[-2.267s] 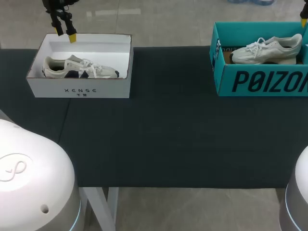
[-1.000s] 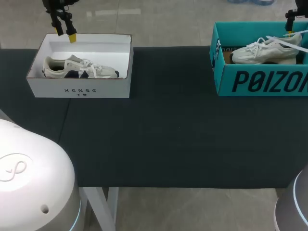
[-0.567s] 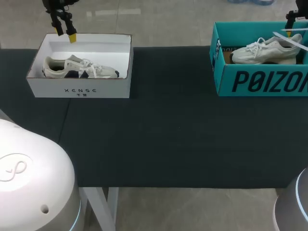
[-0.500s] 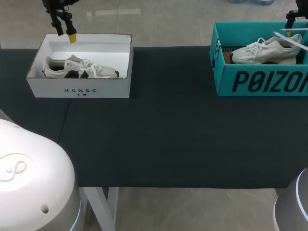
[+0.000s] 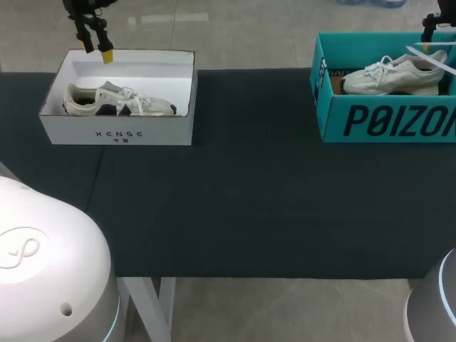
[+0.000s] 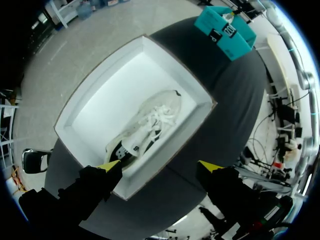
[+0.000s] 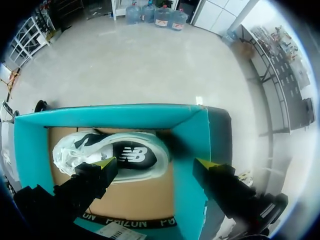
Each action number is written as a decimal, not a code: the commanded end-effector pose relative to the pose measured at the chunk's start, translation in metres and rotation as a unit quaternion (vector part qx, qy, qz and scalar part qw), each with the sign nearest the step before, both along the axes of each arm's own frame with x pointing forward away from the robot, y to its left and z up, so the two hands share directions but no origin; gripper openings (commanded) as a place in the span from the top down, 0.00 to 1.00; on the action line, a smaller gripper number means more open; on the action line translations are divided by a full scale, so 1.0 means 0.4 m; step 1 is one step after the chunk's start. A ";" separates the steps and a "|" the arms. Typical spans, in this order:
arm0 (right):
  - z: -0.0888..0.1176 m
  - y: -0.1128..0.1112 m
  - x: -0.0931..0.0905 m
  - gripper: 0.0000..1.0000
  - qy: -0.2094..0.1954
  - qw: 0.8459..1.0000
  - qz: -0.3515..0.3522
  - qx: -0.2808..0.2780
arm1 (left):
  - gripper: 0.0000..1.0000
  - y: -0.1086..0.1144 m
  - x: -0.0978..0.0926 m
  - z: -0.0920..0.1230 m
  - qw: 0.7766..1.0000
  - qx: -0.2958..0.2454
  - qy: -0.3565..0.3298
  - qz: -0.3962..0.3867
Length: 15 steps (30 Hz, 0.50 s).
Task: Take the shoe out of the shoebox, open the shoe tongue, remove and reinsert the insole, then place the shoe into the shoebox
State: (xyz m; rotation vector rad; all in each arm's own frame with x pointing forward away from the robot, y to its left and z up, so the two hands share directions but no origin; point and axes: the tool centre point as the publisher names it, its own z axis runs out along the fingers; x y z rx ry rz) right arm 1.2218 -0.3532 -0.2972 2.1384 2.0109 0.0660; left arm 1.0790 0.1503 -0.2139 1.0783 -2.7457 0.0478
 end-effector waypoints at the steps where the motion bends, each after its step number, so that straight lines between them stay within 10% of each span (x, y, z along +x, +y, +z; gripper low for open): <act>1: -0.007 0.016 0.020 0.00 0.132 0.991 -0.012 0.018 | 0.00 0.002 0.004 0.001 1.000 0.001 0.002 -0.001; 15: -0.077 0.004 0.004 0.00 0.158 0.986 -0.033 0.043 | 0.00 0.002 0.004 0.001 1.000 0.001 0.002 -0.001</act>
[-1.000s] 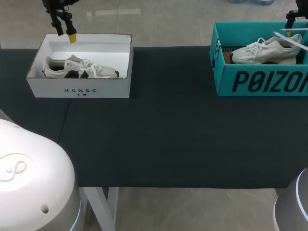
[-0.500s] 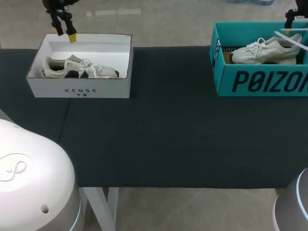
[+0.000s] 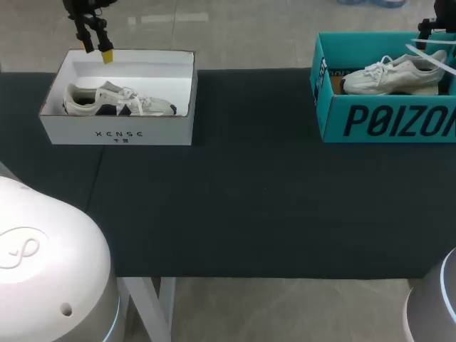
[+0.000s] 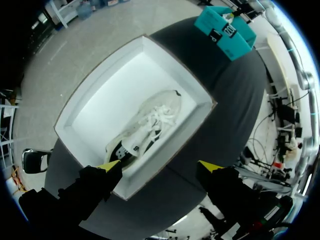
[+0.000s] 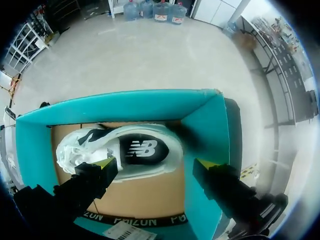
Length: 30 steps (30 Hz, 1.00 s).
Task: Take the shoe out of the shoebox, open the shoe tongue, remove and reinsert the insole, then place the shoe into the shoebox
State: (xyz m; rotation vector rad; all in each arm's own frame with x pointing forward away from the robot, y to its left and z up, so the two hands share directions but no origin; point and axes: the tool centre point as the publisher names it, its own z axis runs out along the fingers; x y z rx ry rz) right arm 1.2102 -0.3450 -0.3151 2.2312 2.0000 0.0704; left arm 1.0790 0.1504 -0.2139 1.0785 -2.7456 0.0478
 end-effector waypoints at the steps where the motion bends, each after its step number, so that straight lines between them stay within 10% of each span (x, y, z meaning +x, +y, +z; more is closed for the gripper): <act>1: -0.041 -0.018 0.034 0.00 0.141 0.990 -0.002 0.027 | 0.00 0.001 0.004 0.001 1.000 0.000 0.002 -0.001; 30: -0.108 -0.032 0.051 0.00 0.228 0.973 0.023 0.036 | 0.00 0.001 0.004 0.001 1.000 0.000 0.002 -0.001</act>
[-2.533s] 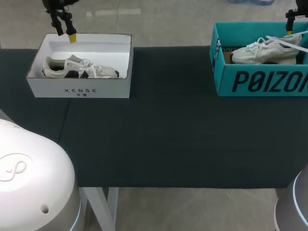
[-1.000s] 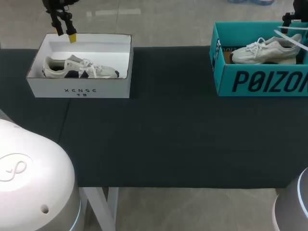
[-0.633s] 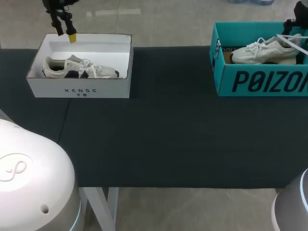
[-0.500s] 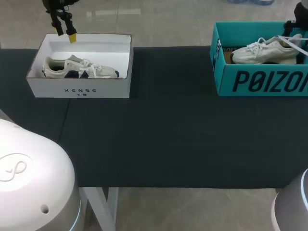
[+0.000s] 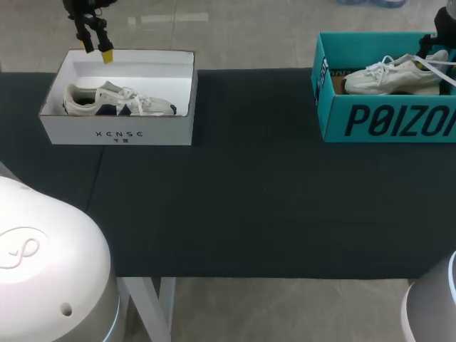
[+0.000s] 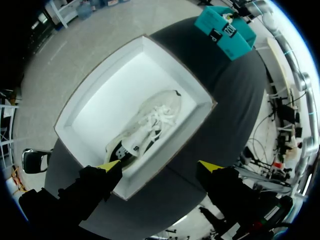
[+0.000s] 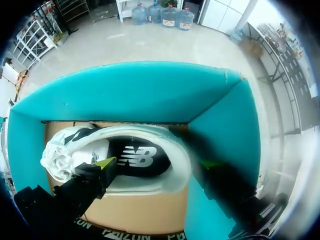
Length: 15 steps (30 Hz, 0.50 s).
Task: Take the shoe out of the shoebox, open the shoe tongue, remove and reinsert the insole, then place the shoe into the shoebox
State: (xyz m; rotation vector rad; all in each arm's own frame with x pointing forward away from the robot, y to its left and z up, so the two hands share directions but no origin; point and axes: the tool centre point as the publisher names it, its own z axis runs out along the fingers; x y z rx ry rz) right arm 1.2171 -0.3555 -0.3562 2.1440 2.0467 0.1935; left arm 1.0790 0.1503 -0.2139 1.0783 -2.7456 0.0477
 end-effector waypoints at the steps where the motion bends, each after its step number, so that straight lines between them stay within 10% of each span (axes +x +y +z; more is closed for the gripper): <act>1: -0.004 -0.006 0.034 0.00 0.268 0.963 -0.007 0.011 | 0.00 0.002 0.004 0.001 1.000 0.000 0.002 -0.001; 15: 0.011 -0.013 0.020 0.08 0.289 0.957 -0.027 0.009 | 0.00 0.002 0.004 0.001 1.000 0.000 0.002 -0.001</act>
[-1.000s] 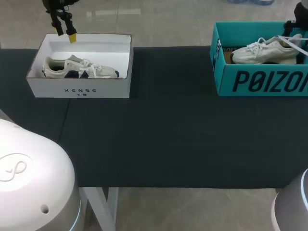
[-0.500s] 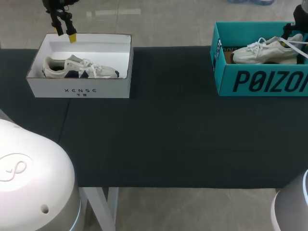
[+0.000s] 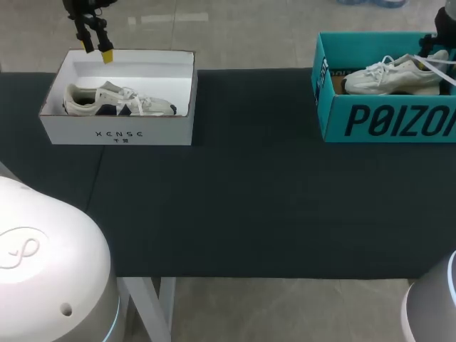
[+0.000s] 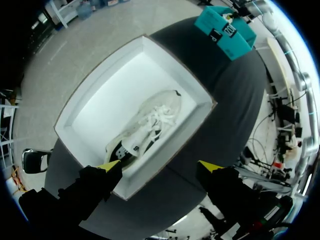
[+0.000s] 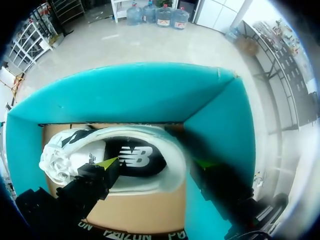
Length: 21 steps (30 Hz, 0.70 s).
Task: Take the shoe out of the shoebox, open the shoe tongue, remove and reinsert the insole, then place the shoe into the shoebox
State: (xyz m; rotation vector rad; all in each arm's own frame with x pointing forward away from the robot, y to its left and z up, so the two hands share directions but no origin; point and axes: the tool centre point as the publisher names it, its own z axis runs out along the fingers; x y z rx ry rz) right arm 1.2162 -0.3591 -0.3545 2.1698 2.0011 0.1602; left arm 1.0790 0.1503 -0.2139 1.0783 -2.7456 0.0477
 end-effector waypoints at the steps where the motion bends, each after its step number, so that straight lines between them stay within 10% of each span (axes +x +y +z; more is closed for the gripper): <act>1: 0.007 -0.002 0.025 0.07 0.287 0.958 -0.012 0.024 | 0.00 0.002 0.004 0.001 1.000 0.000 0.002 -0.001; 21: 0.039 -0.015 0.035 0.32 0.286 0.958 -0.027 0.007 | 0.00 0.002 0.004 0.001 1.000 0.000 0.002 -0.001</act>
